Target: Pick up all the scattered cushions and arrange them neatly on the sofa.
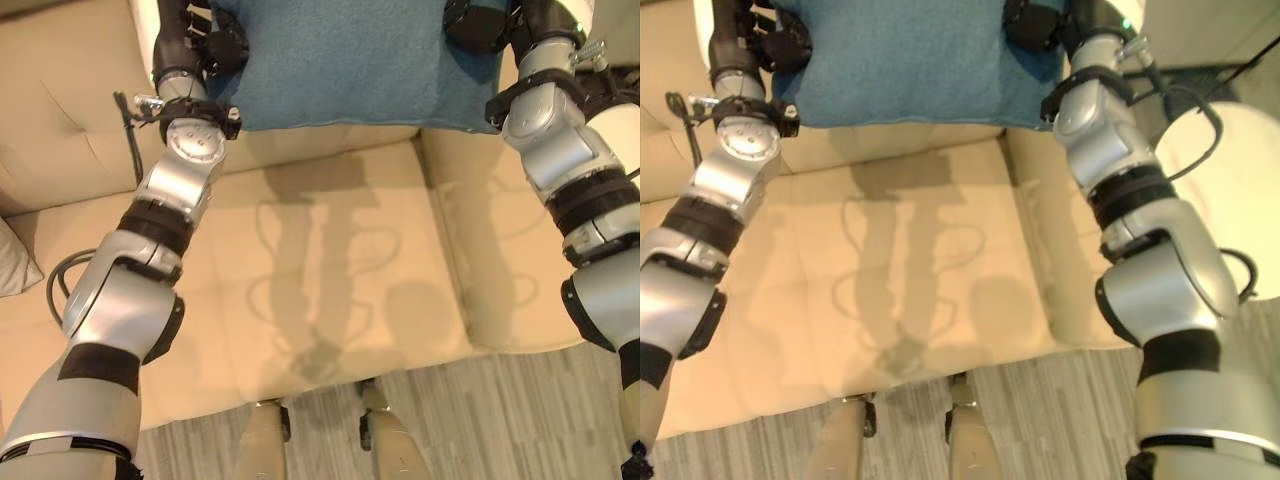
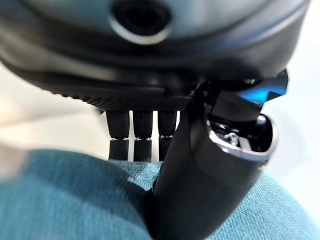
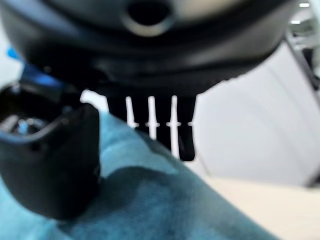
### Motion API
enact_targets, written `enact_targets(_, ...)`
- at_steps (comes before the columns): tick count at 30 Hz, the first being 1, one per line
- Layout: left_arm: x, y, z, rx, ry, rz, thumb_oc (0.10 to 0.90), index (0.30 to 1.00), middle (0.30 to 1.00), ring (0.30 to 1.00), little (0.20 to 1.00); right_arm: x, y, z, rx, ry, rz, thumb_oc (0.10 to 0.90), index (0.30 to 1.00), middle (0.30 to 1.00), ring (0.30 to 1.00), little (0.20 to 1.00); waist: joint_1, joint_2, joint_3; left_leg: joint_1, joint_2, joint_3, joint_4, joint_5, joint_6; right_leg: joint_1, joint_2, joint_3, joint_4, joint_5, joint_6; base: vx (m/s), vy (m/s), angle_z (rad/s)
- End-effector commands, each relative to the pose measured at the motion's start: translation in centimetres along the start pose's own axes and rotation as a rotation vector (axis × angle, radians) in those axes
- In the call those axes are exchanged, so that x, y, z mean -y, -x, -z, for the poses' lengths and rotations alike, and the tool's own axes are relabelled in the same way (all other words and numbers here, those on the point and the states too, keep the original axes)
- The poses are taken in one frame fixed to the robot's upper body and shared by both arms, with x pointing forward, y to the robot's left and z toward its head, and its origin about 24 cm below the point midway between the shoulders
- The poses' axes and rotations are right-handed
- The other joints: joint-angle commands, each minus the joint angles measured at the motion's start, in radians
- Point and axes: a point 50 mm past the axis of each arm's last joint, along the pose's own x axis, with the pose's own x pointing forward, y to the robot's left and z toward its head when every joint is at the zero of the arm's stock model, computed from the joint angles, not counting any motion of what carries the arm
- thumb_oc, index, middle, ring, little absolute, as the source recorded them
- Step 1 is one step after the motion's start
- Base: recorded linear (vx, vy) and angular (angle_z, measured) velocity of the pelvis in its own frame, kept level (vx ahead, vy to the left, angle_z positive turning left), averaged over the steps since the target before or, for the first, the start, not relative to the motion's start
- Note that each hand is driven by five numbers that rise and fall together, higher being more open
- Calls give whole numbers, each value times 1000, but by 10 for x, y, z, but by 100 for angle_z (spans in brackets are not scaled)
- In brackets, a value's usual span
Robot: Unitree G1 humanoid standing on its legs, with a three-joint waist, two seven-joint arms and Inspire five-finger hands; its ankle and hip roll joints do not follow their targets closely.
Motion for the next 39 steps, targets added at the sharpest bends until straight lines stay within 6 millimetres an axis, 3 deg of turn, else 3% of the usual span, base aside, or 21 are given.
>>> enact_targets(1, -15, -20, -67, 214, 10, -101, 400, 300, 300, 300, 300, 47, -21, -30, 60, -61, 163, 400, 300, 300, 300, 300, 32, 23, -30, -77, 13, -14, 1, -2, -50, 32, -63, 9, 132, -186, 102, 5, -44, 11)
enact_targets(2, -13, -20, -51, 142, -46, -104, 400, 300, 300, 300, 300, 43, -20, -17, -2, -44, 143, 400, 300, 300, 300, 300, 36, 24, -12, -108, 10, -20, -2, 10, -54, 9, -67, 0, 126, -179, 101, 17, -49, 11)
enact_targets(4, -16, -21, -44, 112, -88, -114, 400, 300, 300, 300, 300, 41, -19, -10, -29, -21, 129, 400, 300, 300, 300, 300, 38, 25, -5, -132, 10, -26, 2, 13, -55, -9, -68, -4, 127, -177, 100, 10, -49, 10)
enact_targets(5, -22, -21, -26, 56, -181, -128, 400, 300, 300, 300, 300, 36, -18, -3, -65, -14, 114, 400, 300, 300, 300, 300, 43, 24, 15, -165, 6, -33, 10, 15, -56, -35, -67, -9, 128, -174, 99, -4, -62, 6)
enact_targets(7, -21, -19, -10, -35, -140, -126, 400, 300, 300, 300, 300, 31, -15, 10, -136, -40, 108, 400, 300, 300, 300, 300, 47, 23, 30, -190, 1, -42, 21, 13, -54, -55, -65, -10, 134, -173, 97, 14, -79, 6)
enact_targets(8, -16, -15, -2, -97, -27, -115, 400, 300, 300, 300, 300, 27, -13, 15, -171, -55, 95, 543, 514, 514, 514, 514, 48, 22, 37, -201, -3, -46, 26, 12, -54, -63, -63, -11, 136, -174, 97, 29, -76, 4)
enact_targets(9, -13, -14, 1, -110, 17, -87, 516, 474, 474, 474, 474, 27, -12, 19, -200, -78, 102, 800, 900, 900, 900, 900, 49, 22, 44, -211, -4, -47, 28, 13, -54, -73, -63, -13, 136, -174, 97, 27, -60, 1)
enact_targets(10, -9, -12, 7, -138, 45, -39, 737, 806, 806, 806, 806, 26, -11, 21, -219, -97, 103, 800, 900, 900, 900, 900, 51, 24, 47, -220, -6, -48, 28, 14, -54, -82, -62, -11, 136, -171, 95, 21, -46, -2)
enact_targets(11, -6, -9, 15, -184, 100, -5, 800, 900, 900, 900, 900, 26, -12, 21, -230, -119, 105, 800, 900, 900, 900, 900, 52, 24, 52, -226, -8, -48, 30, 15, -54, -86, -61, -14, 136, -171, 94, 27, -30, -1)
enact_targets(15, -8, -8, 26, -233, 55, 61, 800, 900, 900, 900, 900, 27, -9, 33, -291, -177, 102, 800, 900, 900, 900, 900, 58, 33, 57, -241, -16, -57, 43, 14, -47, -91, -54, -21, 140, -172, 93, 30, -19, 5)
enact_targets(19, -34, -11, 43, -295, -96, -15, 800, 900, 900, 900, 900, 14, -2, 43, -330, -184, 74, 800, 900, 900, 900, 900, 65, 30, 49, -222, -17, -58, 49, 5, -41, -72, -53, -27, 142, -175, 92, 14, -13, 5)
enact_targets(23, -65, -10, 62, -382, -55, -141, 800, 900, 900, 900, 900, 0, 8, 53, -357, -166, 103, 800, 900, 900, 900, 900, 62, 28, 39, -183, -14, -55, 55, -13, -37, -40, -49, -32, 146, -185, 87, 0, 0, 0)
enact_targets(25, -74, -11, 65, -379, -14, -174, 800, 900, 900, 900, 900, 18, 9, 63, -353, -87, 239, 800, 900, 900, 900, 900, 58, 32, 31, -161, -16, -56, 58, -26, -32, -21, -49, -36, 148, -192, 86, 34, 16, -4)
enact_targets(26, -74, -10, 65, -380, -16, -172, 800, 900, 900, 900, 900, 18, 10, 64, -356, -86, 238, 800, 900, 900, 900, 900, 59, 31, 31, -160, -16, -57, 58, -26, -32, -19, -49, -36, 148, -193, 86, 0, 0, 0)
enact_targets(29, -97, -13, 64, -330, 38, -256, 800, 900, 900, 900, 900, 47, 17, 87, -396, -106, 426, 800, 900, 900, 900, 900, 54, 34, 25, -126, -16, -57, 61, -42, -29, 8, -48, -44, 149, -202, 84, 17, 23, 9)
enact_targets(31, -107, -1, 86, -333, 9, -257, 800, 900, 900, 900, 900, 46, 43, 122, -463, -132, 488, 800, 900, 900, 900, 900, 46, 33, 16, -93, -12, -57, 56, -46, -27, 35, -47, -48, 145, -203, 81, -12, 34, 8)
enact_targets(34, -112, 26, 125, -380, -44, -200, 800, 900, 900, 900, 900, 42, 76, 157, -506, -184, 510, 800, 900, 900, 900, 900, 38, 32, 3, -50, -6, -53, 59, -71, -23, 76, -50, -51, 144, -220, 77, 23, 35, 2)
enact_targets(36, -110, 56, 160, -474, -54, -164, 800, 900, 900, 900, 900, 29, 110, 184, -568, -261, 491, 800, 900, 900, 900, 900, 33, 27, -12, -13, -4, -51, 64, -86, -18, 113, -51, -54, 143, -226, 75, 67, 0, -3)
enact_targets(37, -106, 89, 190, -543, -43, -102, 800, 900, 900, 900, 900, 14, 148, 207, -637, -258, 424, 800, 900, 900, 900, 900, 27, 25, -27, 23, -3, -48, 62, -85, -12, 141, -48, -57, 144, -229, 75, 83, -17, -2)
enact_targets(39, -109, 130, 220, -642, -71, -43, 800, 900, 900, 900, 900, -3, 186, 221, -674, -255, 321, 800, 900, 900, 900, 900, 25, 22, -48, 75, 1, -46, 59, -93, -7, 183, -40, -61, 156, -250, 71, 48, -24, 1)
